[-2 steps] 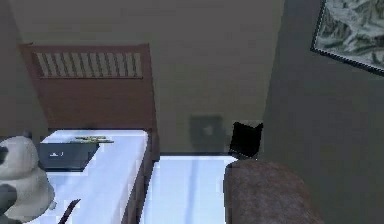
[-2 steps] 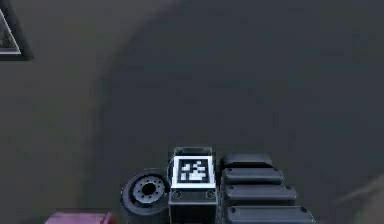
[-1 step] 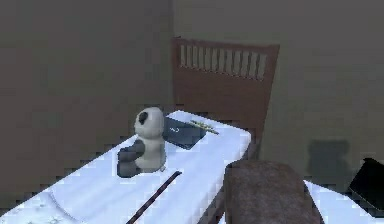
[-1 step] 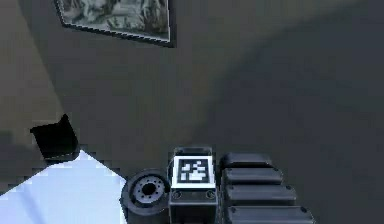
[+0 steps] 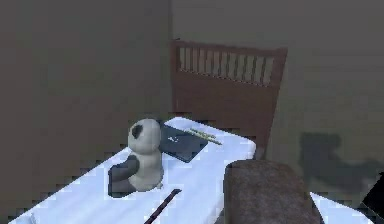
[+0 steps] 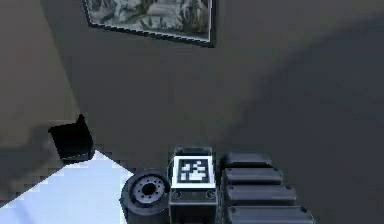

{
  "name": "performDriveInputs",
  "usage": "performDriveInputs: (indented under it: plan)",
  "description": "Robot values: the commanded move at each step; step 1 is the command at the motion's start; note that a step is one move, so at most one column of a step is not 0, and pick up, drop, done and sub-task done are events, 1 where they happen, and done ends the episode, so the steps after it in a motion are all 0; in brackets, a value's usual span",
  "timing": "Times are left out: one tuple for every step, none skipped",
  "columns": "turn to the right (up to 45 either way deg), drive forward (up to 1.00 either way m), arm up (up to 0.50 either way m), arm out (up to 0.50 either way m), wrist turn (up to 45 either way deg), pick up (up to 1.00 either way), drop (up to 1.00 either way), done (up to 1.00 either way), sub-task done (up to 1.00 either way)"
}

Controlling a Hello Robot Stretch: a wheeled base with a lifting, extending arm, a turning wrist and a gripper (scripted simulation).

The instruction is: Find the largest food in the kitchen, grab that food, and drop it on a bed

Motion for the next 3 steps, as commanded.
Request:
performDriveInputs:
  plan:
    - [45.0, 0.00, 0.00, 0.00, 0.0, 0.00, 0.00, 0.00, 0.00]
    - [45.0, 0.00, 0.00, 0.00, 0.0, 0.00, 0.00, 0.00, 0.00]
    - [24.0, 0.00, 0.00, 0.00, 0.0, 0.00, 0.00, 0.00, 0.00]
